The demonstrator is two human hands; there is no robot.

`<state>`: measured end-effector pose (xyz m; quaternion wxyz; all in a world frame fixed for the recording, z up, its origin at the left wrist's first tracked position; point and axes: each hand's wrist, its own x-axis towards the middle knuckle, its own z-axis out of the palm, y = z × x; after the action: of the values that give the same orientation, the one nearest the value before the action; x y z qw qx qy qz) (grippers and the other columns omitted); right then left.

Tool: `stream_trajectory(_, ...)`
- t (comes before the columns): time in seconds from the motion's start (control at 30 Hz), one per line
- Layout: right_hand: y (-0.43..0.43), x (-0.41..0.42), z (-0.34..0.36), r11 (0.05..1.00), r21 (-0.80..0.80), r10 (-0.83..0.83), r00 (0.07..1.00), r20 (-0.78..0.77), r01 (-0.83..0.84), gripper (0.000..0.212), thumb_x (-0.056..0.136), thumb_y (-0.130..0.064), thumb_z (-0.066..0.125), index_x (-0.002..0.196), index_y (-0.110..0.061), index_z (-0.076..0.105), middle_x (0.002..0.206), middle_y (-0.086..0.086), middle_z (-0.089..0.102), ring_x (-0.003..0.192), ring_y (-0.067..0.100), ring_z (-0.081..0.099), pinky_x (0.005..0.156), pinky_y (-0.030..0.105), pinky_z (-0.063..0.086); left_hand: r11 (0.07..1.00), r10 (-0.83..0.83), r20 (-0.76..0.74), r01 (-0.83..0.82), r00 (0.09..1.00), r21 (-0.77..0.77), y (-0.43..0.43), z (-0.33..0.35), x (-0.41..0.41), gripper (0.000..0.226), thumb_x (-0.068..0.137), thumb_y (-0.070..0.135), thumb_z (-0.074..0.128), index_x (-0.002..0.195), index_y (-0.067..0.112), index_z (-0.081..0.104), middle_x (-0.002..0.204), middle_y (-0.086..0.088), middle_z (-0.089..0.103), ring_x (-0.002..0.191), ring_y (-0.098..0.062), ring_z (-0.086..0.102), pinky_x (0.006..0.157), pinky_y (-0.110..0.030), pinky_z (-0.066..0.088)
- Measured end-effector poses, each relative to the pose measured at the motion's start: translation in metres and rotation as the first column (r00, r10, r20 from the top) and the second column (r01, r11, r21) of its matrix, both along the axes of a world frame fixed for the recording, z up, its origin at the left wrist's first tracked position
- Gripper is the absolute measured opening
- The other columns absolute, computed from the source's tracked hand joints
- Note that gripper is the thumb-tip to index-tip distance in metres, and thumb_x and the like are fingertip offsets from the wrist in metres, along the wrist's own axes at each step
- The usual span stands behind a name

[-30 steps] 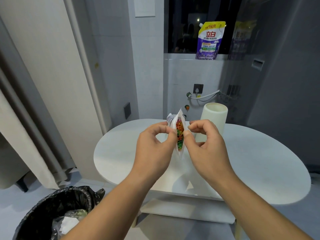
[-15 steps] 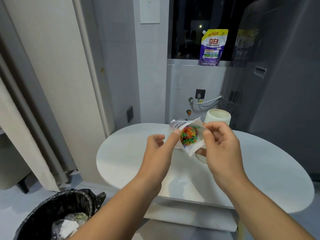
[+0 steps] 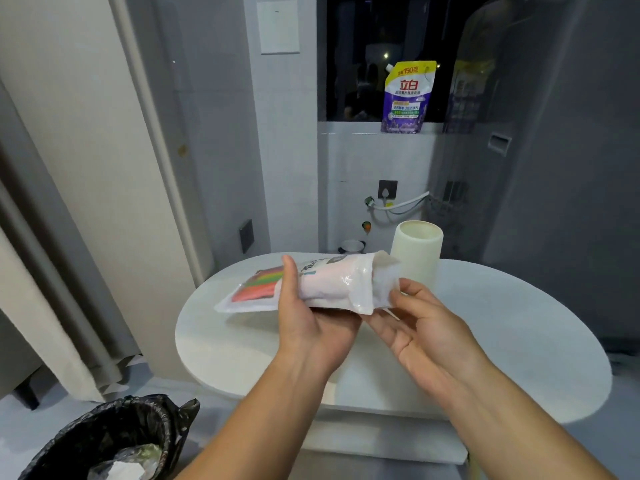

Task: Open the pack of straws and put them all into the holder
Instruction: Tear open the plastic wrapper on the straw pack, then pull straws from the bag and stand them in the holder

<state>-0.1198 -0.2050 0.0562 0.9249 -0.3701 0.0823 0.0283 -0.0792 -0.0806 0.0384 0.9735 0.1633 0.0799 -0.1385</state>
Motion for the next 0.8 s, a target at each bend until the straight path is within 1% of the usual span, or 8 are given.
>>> stream_trajectory(0.13, -0.012, 0.001, -0.008, 0.999, 0.017, 0.045, 0.996, -0.076, -0.044, 0.02, 0.096, -0.003, 0.051, 0.111, 0.003, 0.061, 0.104, 0.025, 0.073, 0.086, 0.037, 0.074, 0.066, 0.044, 0.062, 0.976, 0.112, 0.048, -0.119, 0.993, 0.182, 0.003, 0.006, 0.004, 0.033, 0.096, 0.038, 0.063, 0.108, 0.008, 0.069, 0.098, -0.013, 0.079, 0.091, -0.027, 0.076, 0.099, -0.046, 0.053)
stream_trajectory(0.23, -0.02, 0.007, -0.016, 0.999, 0.022, 0.035, 0.988, -0.147, -0.033, 0.033, 0.099, -0.023, 0.05, 0.118, 0.003, 0.058, 0.112, 0.029, 0.07, 0.1, 0.041, 0.07, 0.075, 0.046, 0.058, 0.929, 0.121, 0.169, -0.172, 0.978, 0.327, 0.001, 0.008, 0.008, 0.021, 0.1, 0.03, 0.059, 0.102, 0.011, 0.068, 0.088, -0.008, 0.078, 0.081, -0.021, 0.077, 0.089, -0.041, 0.056)
stream_trajectory(0.33, -0.022, 0.015, -0.021, 0.999, 0.042, 0.019, 0.978, -0.207, -0.01, 0.043, 0.102, -0.034, 0.044, 0.125, 0.001, 0.056, 0.114, 0.026, 0.07, 0.106, 0.039, 0.068, 0.079, 0.045, 0.055, 0.87, 0.123, 0.288, -0.243, 0.95, 0.429, -0.005, 0.003, 0.014, 0.018, 0.098, 0.025, 0.062, 0.109, 0.011, 0.068, 0.091, -0.006, 0.076, 0.088, -0.021, 0.075, 0.089, -0.04, 0.058)
stream_trajectory(0.43, -0.02, 0.022, -0.022, 0.997, 0.067, -0.01, 0.966, -0.258, 0.028, 0.046, 0.105, -0.037, 0.038, 0.125, -0.001, 0.059, 0.112, 0.022, 0.071, 0.104, 0.036, 0.068, 0.078, 0.042, 0.054, 0.798, 0.143, 0.365, -0.325, 0.92, 0.508, -0.014, -0.002, 0.015, 0.036, 0.093, 0.019, 0.068, 0.128, 0.009, 0.063, 0.1, -0.006, 0.075, 0.095, -0.021, 0.074, 0.087, -0.038, 0.06)
stream_trajectory(0.57, -0.017, 0.03, -0.027, 0.992, 0.096, -0.05, 0.948, -0.313, 0.084, 0.048, 0.106, -0.038, 0.035, 0.124, -0.004, 0.062, 0.112, 0.017, 0.074, 0.103, 0.033, 0.07, 0.072, 0.037, 0.055, 0.737, 0.154, 0.428, -0.392, 0.89, 0.551, -0.02, -0.006, 0.02, 0.048, 0.089, 0.017, 0.075, 0.134, 0.004, 0.061, 0.113, -0.012, 0.074, 0.109, -0.028, 0.072, 0.098, -0.045, 0.057)
stream_trajectory(0.7, -0.012, 0.032, -0.028, 0.99, 0.08, -0.081, 0.941, -0.328, 0.113, 0.043, 0.107, -0.032, 0.036, 0.097, -0.002, 0.065, 0.064, 0.008, 0.066, 0.064, 0.022, 0.066, 0.063, 0.033, 0.052, 0.707, 0.189, 0.429, -0.425, 0.883, 0.564, -0.017, -0.008, 0.023, 0.032, 0.093, 0.012, 0.071, 0.125, 0.01, 0.065, 0.114, -0.012, 0.074, 0.112, -0.029, 0.071, 0.101, -0.046, 0.056)
stream_trajectory(0.73, -0.009, 0.032, -0.028, 0.992, 0.051, -0.094, 0.94, -0.327, 0.117, 0.039, 0.106, -0.029, 0.038, 0.092, -0.003, 0.063, 0.061, 0.009, 0.064, 0.062, 0.023, 0.063, 0.064, 0.034, 0.052, 0.705, 0.205, 0.421, -0.432, 0.883, 0.563, -0.014, -0.008, 0.023, 0.029, 0.093, 0.011, 0.07, 0.123, 0.012, 0.066, 0.116, -0.014, 0.074, 0.113, -0.029, 0.071, 0.103, -0.048, 0.055)
stream_trajectory(0.8, -0.004, 0.032, -0.029, 0.994, -0.01, -0.107, 0.942, -0.317, 0.109, 0.03, 0.105, -0.025, 0.043, 0.094, -0.002, 0.06, 0.072, 0.012, 0.062, 0.072, 0.029, 0.059, 0.071, 0.038, 0.054, 0.71, 0.233, 0.404, -0.439, 0.884, 0.551, -0.007, -0.007, 0.023, 0.029, 0.093, 0.012, 0.071, 0.122, 0.013, 0.066, 0.121, -0.016, 0.073, 0.116, -0.031, 0.07, 0.105, -0.05, 0.053)
